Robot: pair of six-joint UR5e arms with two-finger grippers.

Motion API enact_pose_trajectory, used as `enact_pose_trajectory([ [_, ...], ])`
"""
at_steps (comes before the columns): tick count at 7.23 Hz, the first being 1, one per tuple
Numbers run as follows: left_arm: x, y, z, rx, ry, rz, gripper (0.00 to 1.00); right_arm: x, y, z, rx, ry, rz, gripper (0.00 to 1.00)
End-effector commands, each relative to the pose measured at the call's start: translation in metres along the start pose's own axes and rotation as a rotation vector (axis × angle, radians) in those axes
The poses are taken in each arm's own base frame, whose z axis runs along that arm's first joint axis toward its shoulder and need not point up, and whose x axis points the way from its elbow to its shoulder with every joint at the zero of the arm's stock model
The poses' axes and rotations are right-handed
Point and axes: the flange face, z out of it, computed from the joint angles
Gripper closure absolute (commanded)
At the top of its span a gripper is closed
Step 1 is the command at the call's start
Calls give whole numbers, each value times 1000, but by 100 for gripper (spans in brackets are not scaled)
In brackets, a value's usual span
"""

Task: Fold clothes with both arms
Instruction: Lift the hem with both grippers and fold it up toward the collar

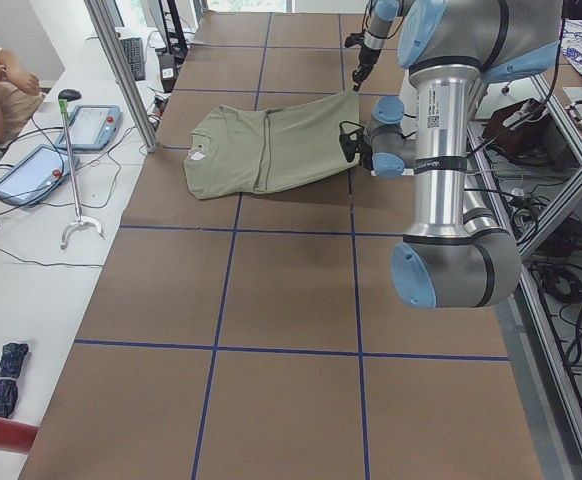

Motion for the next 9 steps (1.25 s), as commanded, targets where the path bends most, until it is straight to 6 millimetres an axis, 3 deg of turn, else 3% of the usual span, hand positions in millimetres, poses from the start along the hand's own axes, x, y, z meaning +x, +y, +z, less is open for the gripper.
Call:
enact_pose_trajectory([
  [1,31,-15,-33,36,65,-19,100,-46,-43,-24,37,-95,55,100],
  [2,48,-40,-46,93,115,-26,100,-79,-59,-33,49,-139,38,100],
  [3,61,-74,-49,145,135,-24,100,-107,-84,-26,82,-143,25,100],
  [4,79,-116,-46,187,144,3,100,-137,-117,-16,94,-124,5,100],
  [5,90,-152,-30,227,125,12,100,-167,-152,-4,98,-98,-20,100],
  [7,100,-206,-21,316,95,56,100,-217,-209,27,179,-41,-55,100],
  [8,112,-238,5,346,61,53,100,-233,-238,52,197,-46,-32,100],
  [9,116,-274,23,385,21,73,100,-247,-273,91,222,-64,-9,100],
])
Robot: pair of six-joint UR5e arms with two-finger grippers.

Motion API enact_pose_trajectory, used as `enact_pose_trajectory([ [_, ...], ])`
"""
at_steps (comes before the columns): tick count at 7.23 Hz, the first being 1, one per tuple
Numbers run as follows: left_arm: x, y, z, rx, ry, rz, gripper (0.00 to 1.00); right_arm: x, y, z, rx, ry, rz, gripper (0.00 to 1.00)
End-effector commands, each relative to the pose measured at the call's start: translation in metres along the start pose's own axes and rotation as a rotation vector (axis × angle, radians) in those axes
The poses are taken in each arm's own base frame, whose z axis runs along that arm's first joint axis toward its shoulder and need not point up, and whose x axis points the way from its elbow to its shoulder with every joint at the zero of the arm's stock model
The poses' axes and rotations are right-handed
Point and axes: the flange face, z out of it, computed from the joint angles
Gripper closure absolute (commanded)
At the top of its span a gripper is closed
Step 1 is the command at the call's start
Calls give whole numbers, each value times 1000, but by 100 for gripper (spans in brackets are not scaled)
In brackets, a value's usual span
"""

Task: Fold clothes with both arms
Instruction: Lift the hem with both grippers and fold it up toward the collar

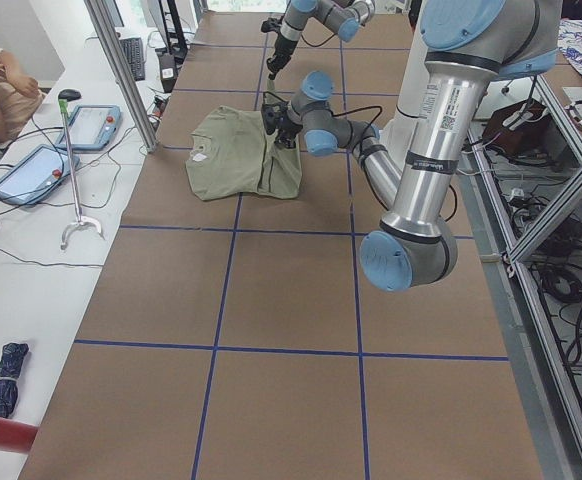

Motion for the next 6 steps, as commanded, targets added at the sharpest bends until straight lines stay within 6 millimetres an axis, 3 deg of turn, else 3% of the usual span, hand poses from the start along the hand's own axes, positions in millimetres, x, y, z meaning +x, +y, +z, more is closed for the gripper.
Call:
enact_pose_trajectory([
  [1,2,-66,48,83,-71,57,100,-29,-63,85,38,5,12,100],
  [2,-2,-85,63,100,-97,71,100,-47,-84,104,28,21,15,100],
  [3,-13,-94,92,102,-99,72,100,-58,-86,125,27,30,12,100],
  [5,-52,-117,144,175,-80,81,100,-54,-95,161,29,16,10,100],
  [6,-43,-126,164,185,-94,81,100,-60,-99,169,34,31,14,100],
])
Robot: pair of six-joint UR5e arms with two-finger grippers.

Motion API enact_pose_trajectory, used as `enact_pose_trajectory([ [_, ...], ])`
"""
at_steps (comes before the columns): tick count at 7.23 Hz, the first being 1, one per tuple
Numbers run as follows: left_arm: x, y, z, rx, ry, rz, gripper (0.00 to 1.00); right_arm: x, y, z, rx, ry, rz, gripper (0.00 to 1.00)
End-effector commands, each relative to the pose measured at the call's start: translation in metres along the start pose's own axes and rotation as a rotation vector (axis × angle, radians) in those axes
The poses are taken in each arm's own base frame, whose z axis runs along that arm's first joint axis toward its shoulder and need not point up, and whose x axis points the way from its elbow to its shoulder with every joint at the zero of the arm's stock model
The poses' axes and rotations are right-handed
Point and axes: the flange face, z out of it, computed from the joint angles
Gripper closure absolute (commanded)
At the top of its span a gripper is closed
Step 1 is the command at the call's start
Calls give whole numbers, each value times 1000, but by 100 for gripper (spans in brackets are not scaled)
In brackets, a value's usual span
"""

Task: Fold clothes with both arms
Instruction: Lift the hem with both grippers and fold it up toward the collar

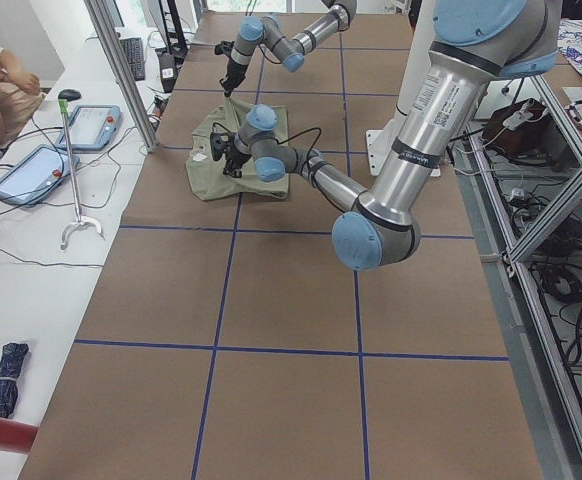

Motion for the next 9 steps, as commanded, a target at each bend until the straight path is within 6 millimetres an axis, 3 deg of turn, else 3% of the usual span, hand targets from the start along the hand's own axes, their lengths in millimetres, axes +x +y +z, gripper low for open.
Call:
enact_pose_trajectory([
  [1,-10,-10,42,28,-33,-2,100,-1,-10,23,9,24,3,100],
  [3,-17,-13,53,45,-40,3,100,-5,-17,38,13,8,6,100],
  [5,-10,-15,53,54,-36,49,100,-3,-23,45,17,22,10,100],
  [8,-7,-16,63,53,-48,50,96,-3,-24,46,20,23,9,100],
  [9,-16,-16,70,50,-70,60,81,0,-23,48,24,28,5,28],
])
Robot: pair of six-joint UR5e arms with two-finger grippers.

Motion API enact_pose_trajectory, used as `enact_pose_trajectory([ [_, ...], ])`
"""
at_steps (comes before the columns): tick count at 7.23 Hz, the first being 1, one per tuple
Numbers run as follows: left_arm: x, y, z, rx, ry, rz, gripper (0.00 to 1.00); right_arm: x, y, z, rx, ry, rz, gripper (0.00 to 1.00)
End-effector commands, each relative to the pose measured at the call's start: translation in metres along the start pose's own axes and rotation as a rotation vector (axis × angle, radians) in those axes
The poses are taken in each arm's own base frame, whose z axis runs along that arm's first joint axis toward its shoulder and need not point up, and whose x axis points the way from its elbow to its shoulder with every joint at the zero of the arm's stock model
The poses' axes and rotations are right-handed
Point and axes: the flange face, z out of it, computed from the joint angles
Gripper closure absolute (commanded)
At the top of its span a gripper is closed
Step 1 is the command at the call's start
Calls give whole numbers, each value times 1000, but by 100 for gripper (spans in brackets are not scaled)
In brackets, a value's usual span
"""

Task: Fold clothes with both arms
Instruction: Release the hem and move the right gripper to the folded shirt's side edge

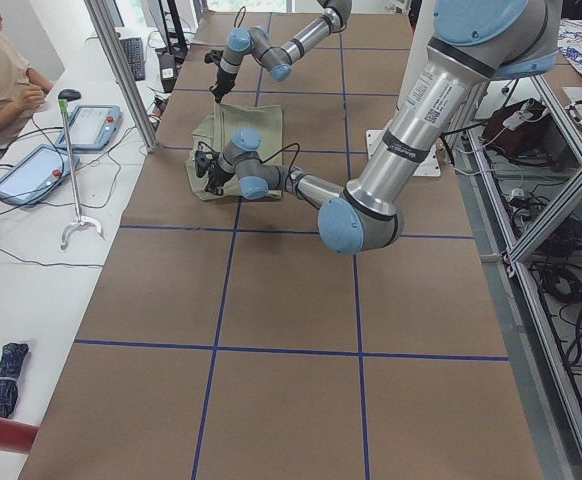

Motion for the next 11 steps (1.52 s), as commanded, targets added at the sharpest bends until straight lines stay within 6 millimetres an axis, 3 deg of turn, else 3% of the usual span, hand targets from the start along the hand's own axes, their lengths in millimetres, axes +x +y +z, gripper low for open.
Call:
enact_pose_trajectory([
  [1,-6,-1,6,-1,-15,17,38,1,0,1,6,1,-5,1],
  [2,-4,-5,2,8,14,23,28,-3,-8,-6,8,-21,-9,0],
  [3,-2,-19,-9,22,60,26,28,10,-14,-12,1,-77,-37,0],
  [4,4,-22,-22,-2,95,25,28,42,-9,-39,-46,-144,-35,0],
  [7,6,-23,-49,-38,150,25,27,135,70,-70,-164,-164,73,0],
  [8,6,-24,-51,-38,153,22,27,153,80,-74,-182,-151,128,0],
  [11,7,-24,-53,-38,158,18,27,164,123,-63,-195,-125,138,4],
])
